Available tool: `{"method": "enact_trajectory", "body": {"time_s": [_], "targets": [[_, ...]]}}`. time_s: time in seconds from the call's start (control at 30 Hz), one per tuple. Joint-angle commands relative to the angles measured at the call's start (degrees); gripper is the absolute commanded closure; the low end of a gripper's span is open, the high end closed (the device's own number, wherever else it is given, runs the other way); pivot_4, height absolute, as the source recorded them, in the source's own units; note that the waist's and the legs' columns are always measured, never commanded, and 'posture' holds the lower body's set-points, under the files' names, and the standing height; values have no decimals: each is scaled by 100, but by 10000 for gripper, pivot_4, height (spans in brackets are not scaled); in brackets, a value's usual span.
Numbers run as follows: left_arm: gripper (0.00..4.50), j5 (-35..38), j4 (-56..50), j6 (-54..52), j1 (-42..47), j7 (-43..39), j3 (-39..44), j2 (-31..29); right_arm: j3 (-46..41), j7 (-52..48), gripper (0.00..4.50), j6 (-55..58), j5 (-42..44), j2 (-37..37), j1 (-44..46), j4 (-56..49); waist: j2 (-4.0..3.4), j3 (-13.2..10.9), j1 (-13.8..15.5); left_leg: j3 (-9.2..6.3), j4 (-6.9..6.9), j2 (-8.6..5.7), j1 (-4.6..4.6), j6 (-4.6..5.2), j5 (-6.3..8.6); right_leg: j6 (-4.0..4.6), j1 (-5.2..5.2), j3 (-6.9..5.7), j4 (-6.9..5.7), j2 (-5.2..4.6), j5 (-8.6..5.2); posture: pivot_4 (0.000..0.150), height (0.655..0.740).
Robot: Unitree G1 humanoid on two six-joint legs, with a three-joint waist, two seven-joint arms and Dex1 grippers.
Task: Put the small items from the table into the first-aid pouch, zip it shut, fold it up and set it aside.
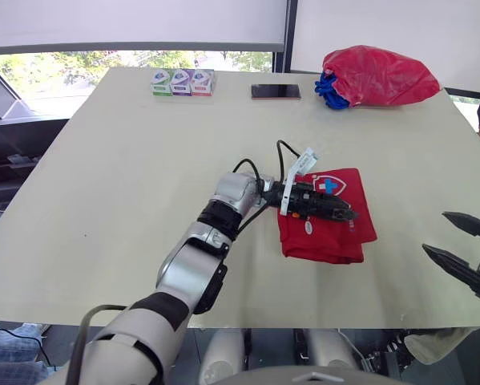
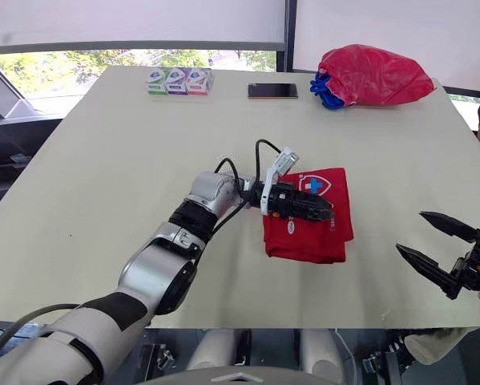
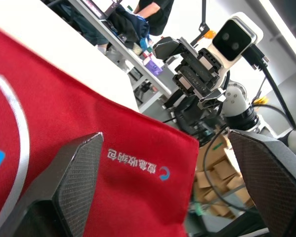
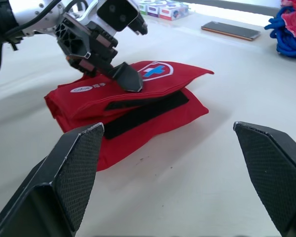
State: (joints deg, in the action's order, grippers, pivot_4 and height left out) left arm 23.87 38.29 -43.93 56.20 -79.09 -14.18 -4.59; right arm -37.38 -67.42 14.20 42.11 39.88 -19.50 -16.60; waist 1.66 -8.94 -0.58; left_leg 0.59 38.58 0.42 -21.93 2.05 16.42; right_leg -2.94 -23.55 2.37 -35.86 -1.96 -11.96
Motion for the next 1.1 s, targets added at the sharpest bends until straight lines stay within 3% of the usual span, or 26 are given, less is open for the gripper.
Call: {"method": "enact_trajectory", "body": {"time_s": [0.03,0.33,0.43,0.53,0.7,0.87,1.1], "targets": [[1560,-323,-583,1359,-242,-88,-125,20,-178,-84,0,-232,20,29,36,98,-1,0,-4,0,0,0,0,0,0,5,0,0,0,0,3,1500,7400],[1560,-623,-232,3357,-341,668,307,583,-44,46,0,-278,2,11,100,61,-1,0,60,3,1,-2,-1,0,0,13,0,3,1,-2,8,1500,7400],[9974,-984,69,3990,-245,797,179,597,-69,63,0,-269,11,27,52,18,-1,0,68,3,0,-1,0,0,0,13,-1,3,1,2,8,1500,7400],[24675,-1108,313,4332,-183,728,171,672,-47,75,0,-287,-8,31,53,30,-1,0,71,5,1,-1,-1,1,0,12,-1,4,1,3,9,1500,7400],[44475,-1162,364,4434,-240,432,70,821,17,97,0,-318,-55,1,50,9,-1,0,99,6,1,-1,-1,2,1,12,-1,4,2,2,8,1500,7400],[44475,-1353,263,4421,-410,137,-234,837,32,93,0,-333,-90,18,63,48,-3,1,117,5,1,0,-1,3,2,12,-1,4,2,4,8,1500,7400],[44475,-2644,916,5651,-435,618,-1145,710,65,87,0,-344,-140,39,63,49,-4,4,132,7,2,-1,2,3,2,11,2,7,1,4,8,1500,7400]]}}
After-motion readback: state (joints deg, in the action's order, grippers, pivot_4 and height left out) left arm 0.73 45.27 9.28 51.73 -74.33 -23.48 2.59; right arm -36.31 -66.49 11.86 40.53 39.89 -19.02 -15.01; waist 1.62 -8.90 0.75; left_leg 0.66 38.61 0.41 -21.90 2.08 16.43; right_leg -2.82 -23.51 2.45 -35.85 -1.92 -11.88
